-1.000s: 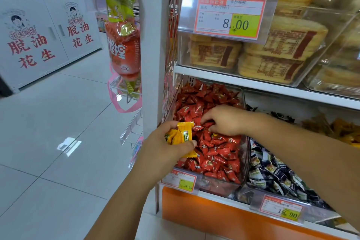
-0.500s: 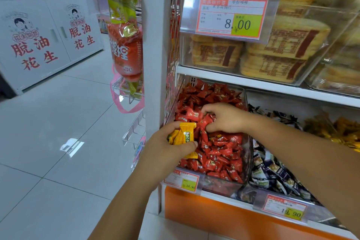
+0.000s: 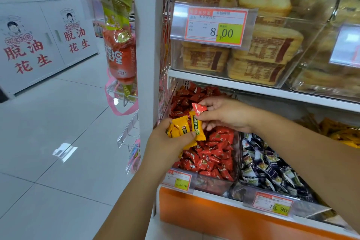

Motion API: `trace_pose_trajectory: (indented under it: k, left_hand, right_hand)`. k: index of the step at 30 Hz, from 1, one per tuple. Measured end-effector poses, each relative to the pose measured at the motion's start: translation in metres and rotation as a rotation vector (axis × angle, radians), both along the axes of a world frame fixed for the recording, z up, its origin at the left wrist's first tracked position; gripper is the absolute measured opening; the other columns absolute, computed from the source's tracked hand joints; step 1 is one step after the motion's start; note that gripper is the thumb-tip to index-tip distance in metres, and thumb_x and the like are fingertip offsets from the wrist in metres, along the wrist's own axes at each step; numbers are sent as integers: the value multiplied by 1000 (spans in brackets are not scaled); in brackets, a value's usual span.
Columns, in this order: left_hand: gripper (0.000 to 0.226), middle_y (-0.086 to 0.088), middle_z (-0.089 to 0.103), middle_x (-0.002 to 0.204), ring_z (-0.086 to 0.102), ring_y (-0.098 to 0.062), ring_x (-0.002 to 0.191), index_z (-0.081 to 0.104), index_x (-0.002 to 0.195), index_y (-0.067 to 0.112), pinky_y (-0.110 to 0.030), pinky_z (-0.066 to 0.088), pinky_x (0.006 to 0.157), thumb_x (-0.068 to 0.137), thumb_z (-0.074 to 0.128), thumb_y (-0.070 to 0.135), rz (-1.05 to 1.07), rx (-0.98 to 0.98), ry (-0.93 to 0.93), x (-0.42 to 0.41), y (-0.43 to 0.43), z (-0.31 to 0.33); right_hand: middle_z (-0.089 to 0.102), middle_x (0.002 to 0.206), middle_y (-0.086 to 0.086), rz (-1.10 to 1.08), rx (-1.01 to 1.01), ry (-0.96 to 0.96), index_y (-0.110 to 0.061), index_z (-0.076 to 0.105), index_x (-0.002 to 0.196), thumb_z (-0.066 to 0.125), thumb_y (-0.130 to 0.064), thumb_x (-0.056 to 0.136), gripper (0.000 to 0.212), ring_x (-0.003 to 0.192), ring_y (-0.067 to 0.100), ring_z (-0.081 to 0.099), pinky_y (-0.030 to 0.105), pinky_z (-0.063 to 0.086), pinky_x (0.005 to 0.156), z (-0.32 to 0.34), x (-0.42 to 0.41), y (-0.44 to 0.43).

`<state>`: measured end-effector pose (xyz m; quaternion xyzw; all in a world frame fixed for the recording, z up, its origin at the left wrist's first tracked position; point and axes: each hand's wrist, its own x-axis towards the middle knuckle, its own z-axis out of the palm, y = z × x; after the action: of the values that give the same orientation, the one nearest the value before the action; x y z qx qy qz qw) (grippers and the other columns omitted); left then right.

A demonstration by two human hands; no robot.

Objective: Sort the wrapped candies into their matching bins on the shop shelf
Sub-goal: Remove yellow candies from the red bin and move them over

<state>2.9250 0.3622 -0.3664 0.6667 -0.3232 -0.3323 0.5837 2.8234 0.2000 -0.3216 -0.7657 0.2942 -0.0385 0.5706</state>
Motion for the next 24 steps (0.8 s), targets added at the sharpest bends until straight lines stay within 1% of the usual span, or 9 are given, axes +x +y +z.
trace_pose_trajectory:
  k: [4, 7, 9, 14, 16, 18, 20, 21, 24]
  left_hand:
    - [33, -6, 64, 75, 57, -11, 59, 62, 93, 17, -21, 45, 45, 73, 79, 37, 19, 5, 20, -3, -2, 2]
    - [39, -4, 71, 86, 65, -14, 69, 62, 99, 22, -23, 48, 50, 69, 82, 37, 13, 19, 48, -4, -2, 4]
    - [40, -1, 72, 88, 69, -18, 78, 60, 102, 27, -28, 56, 61, 70, 83, 32, 25, 29, 53, -4, -2, 3]
    - [32, -6, 73, 88, 70, -27, 82, 63, 94, 28, -41, 57, 76, 69, 82, 22, 4, 25, 68, -3, -2, 2]
    - [29, -11, 73, 87, 71, -28, 77, 64, 92, 28, -40, 57, 75, 68, 79, 21, -8, 23, 90, -3, -1, 3]
    - [22, -14, 72, 88, 71, -26, 72, 65, 90, 25, -34, 58, 69, 75, 76, 13, -6, 10, 105, -1, 2, 4]
    - [19, -11, 72, 87, 70, -27, 76, 64, 85, 29, -36, 57, 74, 77, 75, 15, 0, 19, 73, 3, 4, 4]
    - [19, -9, 72, 87, 70, -28, 79, 63, 83, 30, -39, 57, 77, 77, 75, 17, 0, 29, 52, 5, 5, 4]
    - [20, -4, 72, 82, 70, -22, 75, 62, 84, 31, -32, 58, 70, 77, 76, 18, -16, 44, 20, 7, 8, 1]
  right_hand:
    - [65, 86, 13, -28, 20, -35, -11, 61, 95, 66, -3, 85, 13, 71, 18, 62, 26, 56, 74, 0, 5, 10]
    - [66, 94, 17, -33, 33, -38, -10, 62, 98, 66, -2, 85, 17, 78, 22, 65, 28, 57, 77, -1, 8, 13]
    - [65, 95, 21, -17, 69, -44, -6, 63, 99, 65, -1, 85, 15, 78, 24, 65, 28, 58, 78, 0, 9, 15]
    - [68, 91, 15, 17, 130, -19, -5, 60, 108, 66, -7, 86, 22, 78, 19, 67, 28, 58, 77, 2, 13, 15]
    - [67, 102, 9, 0, -123, 88, -14, 52, 124, 71, -18, 84, 43, 87, 18, 67, 27, 55, 81, 3, 16, 7]
    - [66, 100, 1, -16, -499, 216, -19, 52, 125, 69, -25, 86, 43, 89, 15, 64, 24, 49, 76, 8, 15, -1]
    - [67, 92, -2, 79, -606, 340, -17, 62, 109, 61, -22, 92, 17, 86, 17, 64, 29, 50, 75, 12, 10, -7]
    - [68, 91, -5, 165, -636, 453, -16, 65, 103, 59, -22, 94, 13, 88, 17, 63, 29, 50, 76, 12, 7, -7]
    - [66, 111, -2, 391, -819, 840, -17, 66, 116, 60, -38, 91, 34, 101, 16, 56, 26, 45, 82, 0, 4, -2]
